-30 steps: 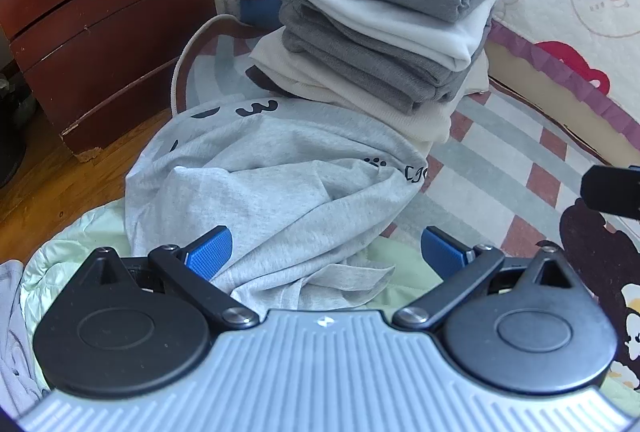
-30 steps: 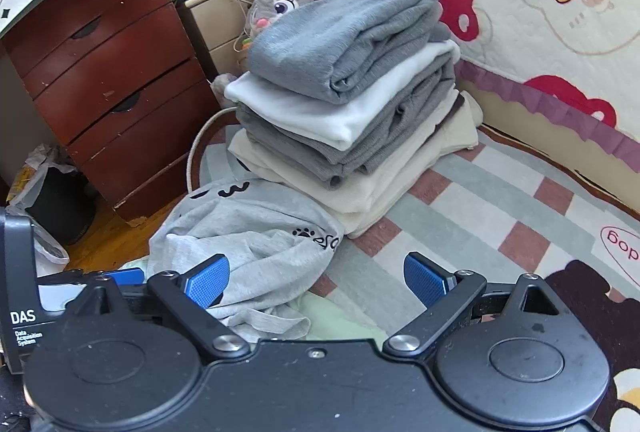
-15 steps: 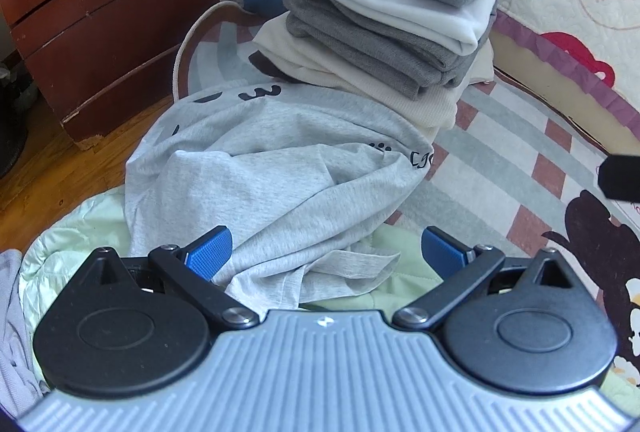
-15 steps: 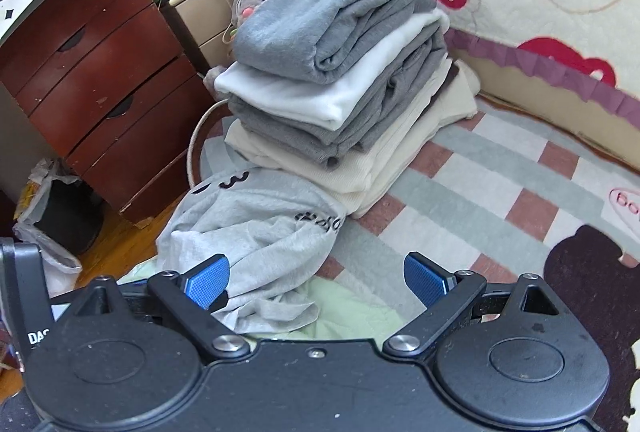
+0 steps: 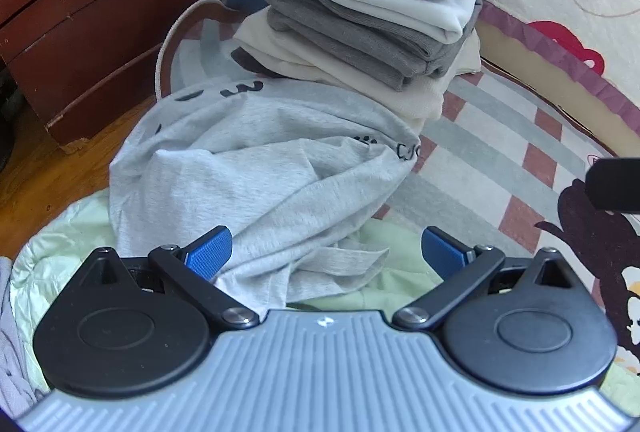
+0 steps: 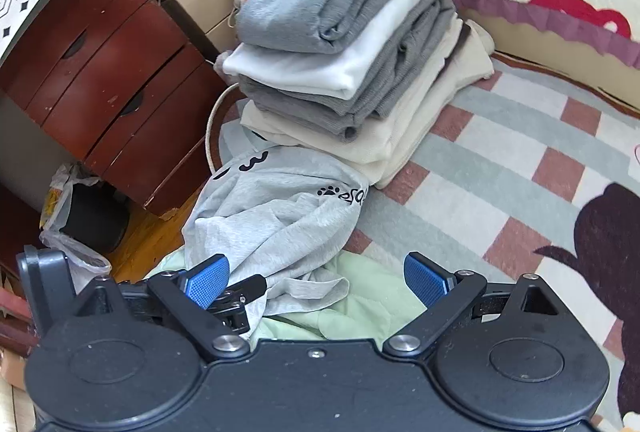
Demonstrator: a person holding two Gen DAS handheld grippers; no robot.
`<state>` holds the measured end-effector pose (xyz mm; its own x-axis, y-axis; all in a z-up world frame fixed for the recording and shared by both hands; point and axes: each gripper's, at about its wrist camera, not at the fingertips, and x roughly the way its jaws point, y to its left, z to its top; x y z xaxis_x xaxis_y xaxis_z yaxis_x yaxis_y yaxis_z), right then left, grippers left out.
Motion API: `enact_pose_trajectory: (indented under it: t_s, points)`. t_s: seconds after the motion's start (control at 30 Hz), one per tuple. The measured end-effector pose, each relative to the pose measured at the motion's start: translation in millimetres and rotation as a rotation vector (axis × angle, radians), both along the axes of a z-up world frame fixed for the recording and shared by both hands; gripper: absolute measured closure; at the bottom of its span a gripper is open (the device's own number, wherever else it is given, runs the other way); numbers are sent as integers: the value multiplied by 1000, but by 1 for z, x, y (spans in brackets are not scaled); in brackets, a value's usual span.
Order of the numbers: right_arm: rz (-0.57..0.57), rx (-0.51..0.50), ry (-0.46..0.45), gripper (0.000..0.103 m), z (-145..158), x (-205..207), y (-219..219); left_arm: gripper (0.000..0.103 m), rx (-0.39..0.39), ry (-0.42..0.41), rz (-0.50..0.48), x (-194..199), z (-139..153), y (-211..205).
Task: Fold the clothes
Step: 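Grasp the grey T-shirt with the left gripper while the right gripper grasps it too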
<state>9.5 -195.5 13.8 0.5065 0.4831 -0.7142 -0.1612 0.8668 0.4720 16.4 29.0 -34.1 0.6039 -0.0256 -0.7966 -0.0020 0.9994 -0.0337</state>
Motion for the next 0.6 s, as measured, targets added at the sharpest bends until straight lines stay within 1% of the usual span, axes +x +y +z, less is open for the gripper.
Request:
enact_pose_trajectory:
  t_s: [0.1,0.2,0.27,0.33,0.37,0.4,0.47,0.5,0.53,0.57,0.6]
  points:
    - [31,-8,-23,7,-5,4,5,0,52,-26,-3,2,0,12]
    - [124,-99,-77,7,-17,13,29,0,81,-34,-5,10,-2,38]
    - [199,-169,-141,7,-29,19,48,0,89,-33,33,19,-4,64]
    - [250,-193,-186,7,-42,28,62,3,97,-41,75,29,-7,91]
    - [276,-203,-208,7,-48,33,68,8,96,-38,93,34,-9,103]
    - [284,-193,-197,7,-55,40,73,16,76,-23,107,38,-12,115]
    - [275,-145,-139,8,-71,59,78,18,-19,20,122,45,-17,136]
    - [255,-115,-110,9,-77,67,78,20,-81,31,113,46,-19,144]
    - [226,-85,-82,11,-84,75,77,21,-126,40,99,48,-20,148]
    - [191,-52,-51,11,-92,84,74,21,-134,48,89,49,-22,149]
    - [159,-17,-24,12,-99,93,71,21,-113,51,82,51,-25,147]
